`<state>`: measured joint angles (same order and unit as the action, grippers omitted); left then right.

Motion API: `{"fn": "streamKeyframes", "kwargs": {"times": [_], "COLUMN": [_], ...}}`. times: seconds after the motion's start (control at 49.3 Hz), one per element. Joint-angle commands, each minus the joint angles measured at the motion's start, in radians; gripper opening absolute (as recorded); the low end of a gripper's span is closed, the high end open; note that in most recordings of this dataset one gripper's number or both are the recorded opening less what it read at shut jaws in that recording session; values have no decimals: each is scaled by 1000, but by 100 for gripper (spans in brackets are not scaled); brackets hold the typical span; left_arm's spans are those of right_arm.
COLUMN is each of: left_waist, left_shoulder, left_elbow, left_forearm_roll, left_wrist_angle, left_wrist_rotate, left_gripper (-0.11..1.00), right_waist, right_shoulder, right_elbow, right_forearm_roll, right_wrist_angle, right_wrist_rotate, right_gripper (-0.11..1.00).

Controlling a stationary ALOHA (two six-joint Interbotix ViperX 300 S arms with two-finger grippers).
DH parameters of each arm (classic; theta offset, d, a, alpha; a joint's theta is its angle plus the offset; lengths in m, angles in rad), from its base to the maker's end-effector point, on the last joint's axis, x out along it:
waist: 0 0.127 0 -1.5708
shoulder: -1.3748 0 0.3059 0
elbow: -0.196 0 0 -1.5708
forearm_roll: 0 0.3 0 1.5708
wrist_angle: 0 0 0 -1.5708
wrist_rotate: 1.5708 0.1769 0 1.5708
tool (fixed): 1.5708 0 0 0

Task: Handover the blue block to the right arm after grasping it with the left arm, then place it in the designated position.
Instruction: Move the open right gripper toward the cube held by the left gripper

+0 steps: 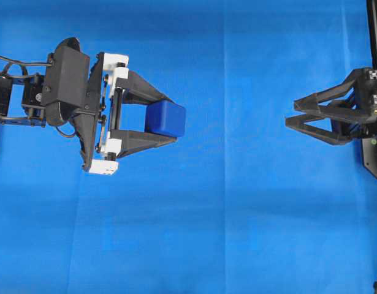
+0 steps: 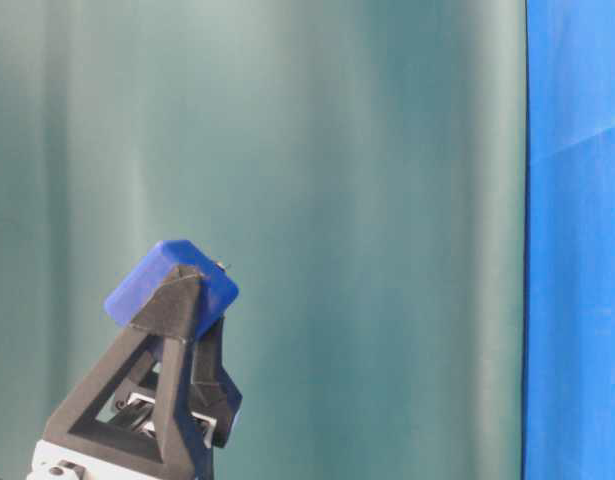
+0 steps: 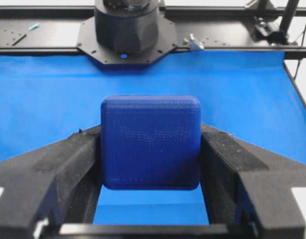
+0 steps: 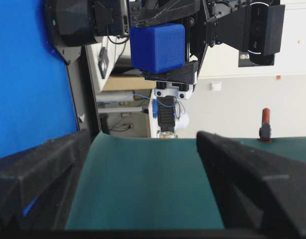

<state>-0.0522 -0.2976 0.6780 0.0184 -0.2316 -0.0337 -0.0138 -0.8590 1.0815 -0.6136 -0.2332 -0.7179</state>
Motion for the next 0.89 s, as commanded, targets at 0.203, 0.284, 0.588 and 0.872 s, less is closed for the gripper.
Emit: {"fn": "streamKeyframes", "kwargs": {"times": [0.203, 0.284, 0.588, 0.872], "left_waist": [-3, -3, -3, -3], "left_shoulder": [-21, -21, -21, -21], "left_elbow": [-12, -12, -12, -12], "left_forearm_roll": [-2, -2, -2, -3], "left_wrist_angle": [-5, -5, -5, -5], "left_wrist_rotate": [-2, -2, -3, -3], "left_gripper": [48, 48, 48, 48], "right_waist": [0, 0, 0, 0], "right_shoulder": [35, 63, 219, 382], "right_elbow": [-46, -66, -167, -299], "right_forearm_roll": [5, 5, 5, 5], "right_wrist_angle": [-12, -18, -64, -64], "right_wrist_rotate": [3, 3, 3, 3], "right_gripper": [95, 95, 95, 95]}}
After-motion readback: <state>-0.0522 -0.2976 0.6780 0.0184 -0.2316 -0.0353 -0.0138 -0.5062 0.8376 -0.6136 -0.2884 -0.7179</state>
